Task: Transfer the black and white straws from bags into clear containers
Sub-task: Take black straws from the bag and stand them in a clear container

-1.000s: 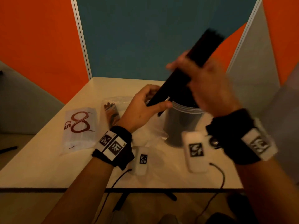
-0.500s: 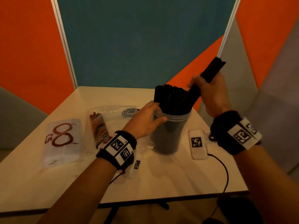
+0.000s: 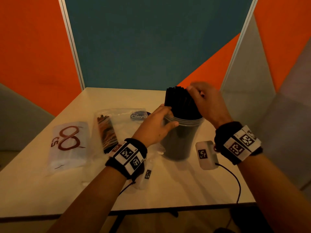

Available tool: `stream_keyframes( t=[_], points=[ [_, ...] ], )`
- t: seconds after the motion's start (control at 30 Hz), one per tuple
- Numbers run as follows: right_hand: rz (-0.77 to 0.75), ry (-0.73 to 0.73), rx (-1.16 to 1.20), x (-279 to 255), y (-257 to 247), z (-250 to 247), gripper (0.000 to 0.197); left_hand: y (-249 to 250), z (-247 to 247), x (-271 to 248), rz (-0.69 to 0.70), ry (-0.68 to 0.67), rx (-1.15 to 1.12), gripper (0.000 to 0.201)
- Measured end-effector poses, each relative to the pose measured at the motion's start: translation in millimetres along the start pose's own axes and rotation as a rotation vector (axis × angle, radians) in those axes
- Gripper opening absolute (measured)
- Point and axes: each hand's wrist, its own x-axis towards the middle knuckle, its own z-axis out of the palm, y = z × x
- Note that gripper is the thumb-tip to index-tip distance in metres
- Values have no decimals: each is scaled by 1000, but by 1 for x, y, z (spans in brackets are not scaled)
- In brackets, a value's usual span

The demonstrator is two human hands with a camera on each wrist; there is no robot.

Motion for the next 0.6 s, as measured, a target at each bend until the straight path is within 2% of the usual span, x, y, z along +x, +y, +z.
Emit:
stream_keyframes(
  t=[0.07,0.13,0.2,0.27,0.33,0.37,0.5,0.53,0.6],
  points=[
    [0,-91,-65,-2,1,5,25,0,0,0,10,9,-18,26],
    [10,-48,-42,-3,2,4,31,-1,1,0,14,4,-13,27],
    [-53,-2,-74,-2,4,5,39,-1,1,0,8,0,-24,29],
    [-77,-135,-250,-4,8,10,44,-1,1,0,11,4,-44,29],
    [-3,-274,-372,-5,12,13,48,0,1,0,10,2,-52,29],
    [28,-294,-370,-7,11,12,50,0,1,0,10,-6,-50,31],
    [85,-162,-126,-14,-9,3,58,-5,-12,-10,20,-74,-1,55],
    [78,-110,-80,-18,-19,0,55,-6,-20,-16,25,-88,21,62],
    [-35,-7,-14,-33,-46,-3,41,-11,-40,-31,2,-156,165,75]
  ],
)
